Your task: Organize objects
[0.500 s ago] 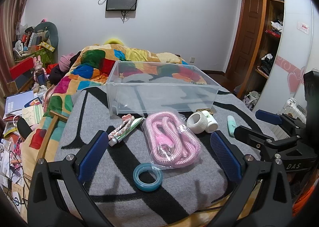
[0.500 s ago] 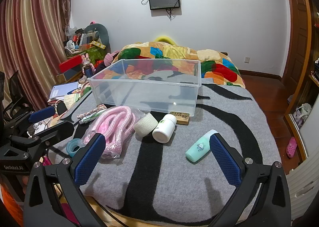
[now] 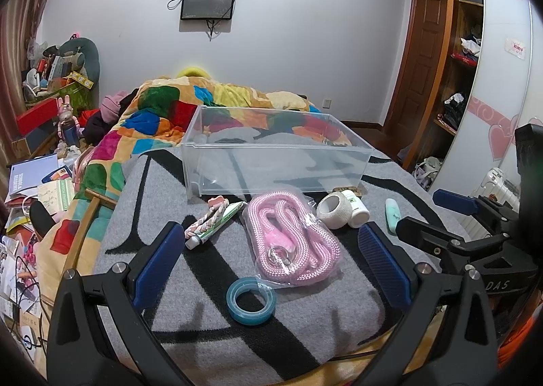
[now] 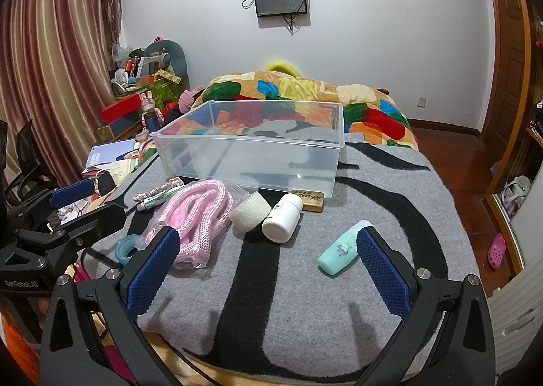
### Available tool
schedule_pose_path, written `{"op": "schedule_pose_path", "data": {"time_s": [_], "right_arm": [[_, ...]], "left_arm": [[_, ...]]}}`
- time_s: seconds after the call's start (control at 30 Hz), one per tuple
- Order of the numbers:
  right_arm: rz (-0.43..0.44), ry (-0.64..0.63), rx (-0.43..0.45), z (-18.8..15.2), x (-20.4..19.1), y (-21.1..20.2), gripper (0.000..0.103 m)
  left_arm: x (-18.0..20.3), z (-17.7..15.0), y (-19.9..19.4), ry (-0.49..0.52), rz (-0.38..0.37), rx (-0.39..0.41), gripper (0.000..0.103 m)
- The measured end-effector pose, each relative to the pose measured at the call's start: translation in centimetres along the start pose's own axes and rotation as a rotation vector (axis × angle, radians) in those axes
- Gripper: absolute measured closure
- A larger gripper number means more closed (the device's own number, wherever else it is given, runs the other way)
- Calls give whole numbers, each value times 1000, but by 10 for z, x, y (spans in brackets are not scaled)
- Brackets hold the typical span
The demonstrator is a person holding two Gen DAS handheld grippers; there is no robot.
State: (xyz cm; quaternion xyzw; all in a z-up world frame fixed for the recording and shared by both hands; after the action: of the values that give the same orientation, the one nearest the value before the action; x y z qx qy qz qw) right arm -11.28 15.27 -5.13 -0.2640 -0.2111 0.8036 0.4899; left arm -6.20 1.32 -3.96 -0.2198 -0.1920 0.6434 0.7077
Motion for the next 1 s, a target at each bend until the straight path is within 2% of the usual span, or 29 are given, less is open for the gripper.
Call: {"op": "schedule_pose_path", "data": {"time_s": [1.0], "right_arm": [[8, 0, -1, -1, -6, -3, 0]], "left_arm": [[-2, 3, -9, -2, 8, 16, 0]]}}
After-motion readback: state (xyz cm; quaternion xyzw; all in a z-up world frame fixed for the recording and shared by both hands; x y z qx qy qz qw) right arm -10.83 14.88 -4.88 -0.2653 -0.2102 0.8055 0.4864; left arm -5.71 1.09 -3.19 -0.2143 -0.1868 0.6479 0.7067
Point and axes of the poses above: each gripper's, at about its wrist camera, not at the fingertips, and y roughly the way its jaws point, x to its right, z to its top, the point moved 9 cm from there along y, roughly the way its jaws point, and after that the axes turned 9 degrees about y, right-handed, at the moved point
